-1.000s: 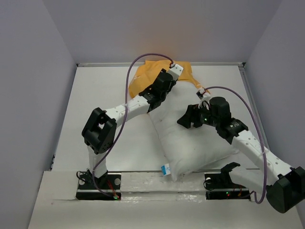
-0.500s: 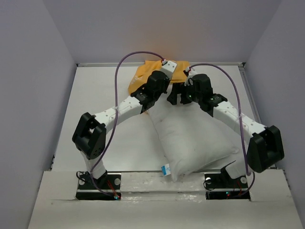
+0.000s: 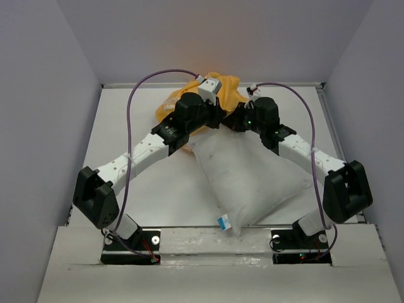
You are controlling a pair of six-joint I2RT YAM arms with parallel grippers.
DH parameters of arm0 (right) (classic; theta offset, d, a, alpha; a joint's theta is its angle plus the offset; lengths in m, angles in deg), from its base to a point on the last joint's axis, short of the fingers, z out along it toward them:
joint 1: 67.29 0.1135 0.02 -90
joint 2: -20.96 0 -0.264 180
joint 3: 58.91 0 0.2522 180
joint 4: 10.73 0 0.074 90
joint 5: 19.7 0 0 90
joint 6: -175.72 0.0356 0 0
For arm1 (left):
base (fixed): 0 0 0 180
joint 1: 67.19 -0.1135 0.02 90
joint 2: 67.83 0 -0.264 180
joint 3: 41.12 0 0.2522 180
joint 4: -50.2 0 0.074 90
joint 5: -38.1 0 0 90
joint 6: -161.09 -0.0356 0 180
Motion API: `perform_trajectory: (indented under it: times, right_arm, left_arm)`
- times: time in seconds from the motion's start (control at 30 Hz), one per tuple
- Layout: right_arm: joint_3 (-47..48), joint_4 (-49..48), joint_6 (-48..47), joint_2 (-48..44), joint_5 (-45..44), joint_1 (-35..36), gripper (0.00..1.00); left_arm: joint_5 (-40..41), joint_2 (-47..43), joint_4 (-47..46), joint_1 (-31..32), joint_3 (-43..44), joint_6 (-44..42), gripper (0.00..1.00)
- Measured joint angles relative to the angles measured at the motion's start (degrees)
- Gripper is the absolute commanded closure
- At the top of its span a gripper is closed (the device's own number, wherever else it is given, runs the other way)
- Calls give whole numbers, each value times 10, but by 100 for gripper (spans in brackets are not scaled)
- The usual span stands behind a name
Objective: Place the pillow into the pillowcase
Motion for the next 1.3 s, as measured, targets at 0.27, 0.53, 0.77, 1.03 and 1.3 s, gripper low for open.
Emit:
perform_trajectory:
  times: [0.27, 0.53, 0.77, 1.03, 1.3]
  right_arm:
    - [-28, 14, 70, -133, -164, 15, 100]
    - [-10, 46, 77, -151, -280, 44, 100]
    - [-8, 66, 106, -137, -285, 49, 100]
    - [-10, 148, 101, -200, -258, 48, 100]
    - [57, 157, 96, 9, -162, -30, 100]
  left_arm:
    - [-78, -40, 20, 19, 33, 26, 100]
    - [-55, -13, 125, 104, 201, 13, 100]
    - [-6, -35, 164, 147, 156, 20, 100]
    - [-14, -119, 129, 124, 12, 47, 100]
    - [-53, -45, 61, 79, -19, 70, 100]
